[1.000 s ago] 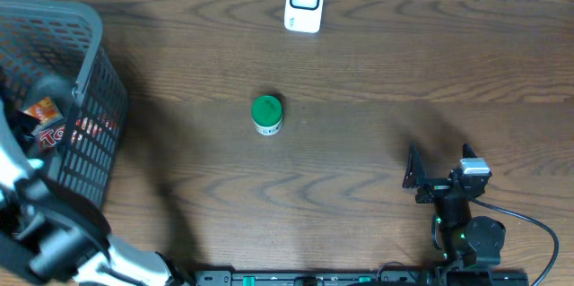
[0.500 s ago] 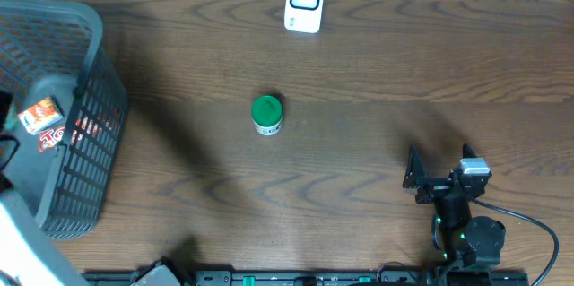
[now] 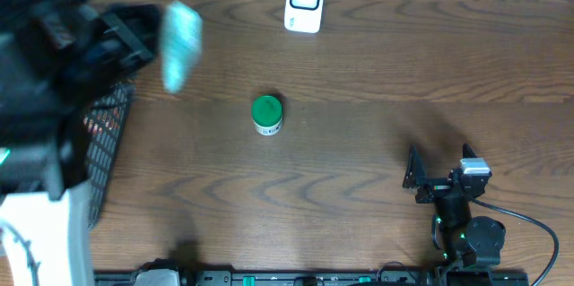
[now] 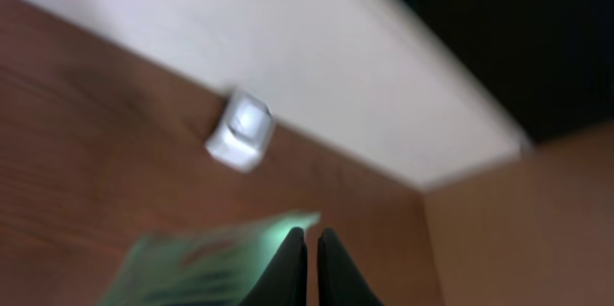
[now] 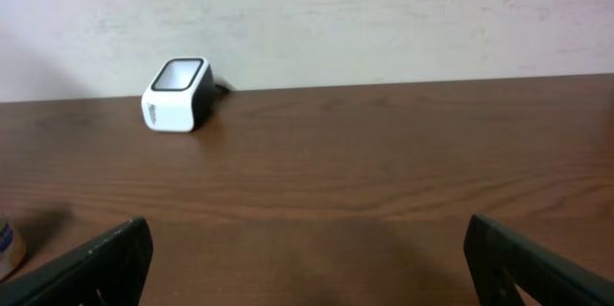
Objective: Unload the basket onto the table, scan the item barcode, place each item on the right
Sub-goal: 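Carry the tissue pack out and place it beside the jar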
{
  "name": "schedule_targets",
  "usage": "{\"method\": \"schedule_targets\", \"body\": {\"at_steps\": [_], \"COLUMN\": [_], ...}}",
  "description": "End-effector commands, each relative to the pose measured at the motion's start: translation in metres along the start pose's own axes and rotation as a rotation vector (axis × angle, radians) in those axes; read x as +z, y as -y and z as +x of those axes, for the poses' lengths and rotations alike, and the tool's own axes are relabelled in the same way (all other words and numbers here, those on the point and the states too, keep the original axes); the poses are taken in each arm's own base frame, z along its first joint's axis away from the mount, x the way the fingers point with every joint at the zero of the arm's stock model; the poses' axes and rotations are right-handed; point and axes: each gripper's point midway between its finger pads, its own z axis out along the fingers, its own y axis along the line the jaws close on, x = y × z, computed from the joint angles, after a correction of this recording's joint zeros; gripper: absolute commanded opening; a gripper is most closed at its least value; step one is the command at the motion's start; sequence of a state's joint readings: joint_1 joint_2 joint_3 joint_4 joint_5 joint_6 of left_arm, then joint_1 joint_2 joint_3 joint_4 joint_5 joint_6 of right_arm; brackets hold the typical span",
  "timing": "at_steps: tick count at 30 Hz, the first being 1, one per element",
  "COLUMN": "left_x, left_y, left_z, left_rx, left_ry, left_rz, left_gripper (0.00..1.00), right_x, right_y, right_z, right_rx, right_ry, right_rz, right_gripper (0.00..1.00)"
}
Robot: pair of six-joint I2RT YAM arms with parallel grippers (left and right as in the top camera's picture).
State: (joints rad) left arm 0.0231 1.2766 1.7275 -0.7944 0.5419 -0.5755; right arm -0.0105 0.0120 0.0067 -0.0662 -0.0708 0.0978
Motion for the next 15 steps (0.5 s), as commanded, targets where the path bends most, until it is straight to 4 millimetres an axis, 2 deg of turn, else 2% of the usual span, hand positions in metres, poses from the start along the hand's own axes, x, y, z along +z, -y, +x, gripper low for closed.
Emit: {"method": "schedule_targets", "body": {"at_steps": [1,6,9,11,15], "left_x": [0.060,0.133,0.163,0.171,0.168], "left_y": [0.006,0.015,-0.006,-0.018,-0.035], "left_z": [0.038,0.093,0.110,0.113,0.112], "left_rx": [0.015,0.051,0.071,0.088,0.137], "left_ry": [-0.151,-0.324,-0.338,-0.332,-0.323], "left_rz": [-0.005,0.007,-0.101,-0.155,-0.234], "left_gripper": [0.08,0.08,0.08,0.07,0.08], "right_x": [0.000,0.000,0.000,0.000,0.000], "right_y": [-0.001,-0.001,-0.001,-0.001,-0.001], "right_z": [0.000,0.000,0.000,0.000,0.000], "right_rx": [-0.009,-0.009,-0.009,-0.009,-0.009], "right_ry": [0.000,0.000,0.000,0.000,0.000], "right_rz": [-0.003,-0.003,-0.003,-0.003,-0.003], "right_gripper": [0.99,0.99,0.99,0.99,0.99]}}
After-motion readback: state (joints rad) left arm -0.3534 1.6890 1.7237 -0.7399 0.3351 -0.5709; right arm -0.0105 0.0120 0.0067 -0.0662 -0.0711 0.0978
